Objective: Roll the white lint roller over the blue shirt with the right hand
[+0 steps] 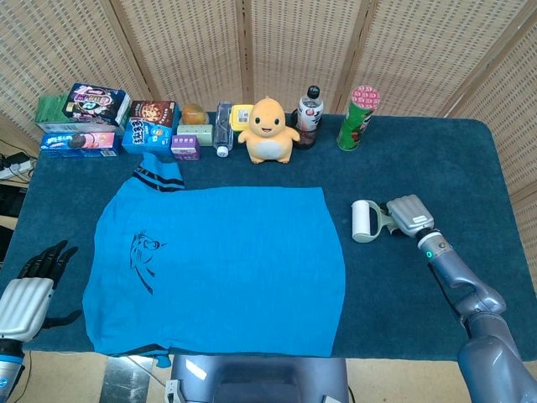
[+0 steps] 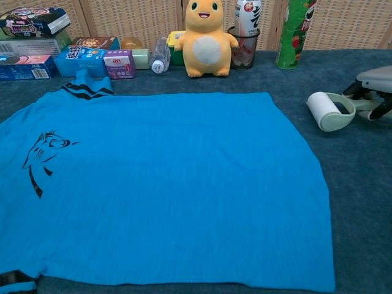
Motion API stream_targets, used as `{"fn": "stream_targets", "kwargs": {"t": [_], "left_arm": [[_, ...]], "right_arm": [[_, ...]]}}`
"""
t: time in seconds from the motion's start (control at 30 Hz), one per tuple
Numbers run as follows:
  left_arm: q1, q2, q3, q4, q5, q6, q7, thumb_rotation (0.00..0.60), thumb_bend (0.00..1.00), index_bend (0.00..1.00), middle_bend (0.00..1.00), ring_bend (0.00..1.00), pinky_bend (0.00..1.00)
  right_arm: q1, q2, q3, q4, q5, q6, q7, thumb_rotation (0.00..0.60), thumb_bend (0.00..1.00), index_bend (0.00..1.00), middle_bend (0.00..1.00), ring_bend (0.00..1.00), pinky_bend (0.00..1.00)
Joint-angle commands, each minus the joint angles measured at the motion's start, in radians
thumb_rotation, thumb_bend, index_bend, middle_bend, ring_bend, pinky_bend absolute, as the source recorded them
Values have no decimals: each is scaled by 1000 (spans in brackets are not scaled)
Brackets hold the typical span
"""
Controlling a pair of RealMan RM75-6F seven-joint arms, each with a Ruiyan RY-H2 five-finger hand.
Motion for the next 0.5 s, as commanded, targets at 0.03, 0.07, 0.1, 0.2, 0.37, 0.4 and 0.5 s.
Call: {"fn": "stream_targets", "kwargs": {"t": [0.03, 0.07, 0.1, 0.2, 0.37, 0.4, 0.5], "left_arm": [[-2, 1, 1, -1, 0, -3, -2, 600, 88, 0, 0, 0, 91], [-2, 1, 1, -1, 0, -3, -2, 600, 88, 0, 0, 0, 91], [-2, 2, 2, -1, 1, -3, -3, 600, 88, 0, 0, 0, 91], [-2, 4, 3, -1, 3, -3, -7, 600, 89, 0, 0, 0, 91], [-1, 11, 7, -3, 10, -2, -21, 600, 87, 0, 0, 0, 91], [-1, 12, 8, -3, 11, -1, -24, 600, 88, 0, 0, 0, 91], [-2, 17, 11, -4, 13, -5, -34, 600, 89, 0, 0, 0, 91]], "right_arm": [[-7, 14, 6, -18, 8, 43, 4, 600, 1000, 591, 660, 741, 976], [-6, 18, 10, -22, 11, 56, 1, 600, 1000, 587, 658, 743, 985], [-4, 24, 15, -29, 16, 74, -6, 600, 1000, 583, 657, 747, 994], [7, 43, 29, -58, 26, 106, -24, 600, 1000, 578, 656, 748, 1000], [39, 94, 57, -149, 46, 139, -50, 600, 1000, 577, 655, 748, 1000], [45, 104, 62, -168, 49, 143, -59, 600, 1000, 577, 655, 748, 1000], [75, 149, 84, -265, 62, 138, -128, 600, 1000, 576, 655, 748, 1000]]}}
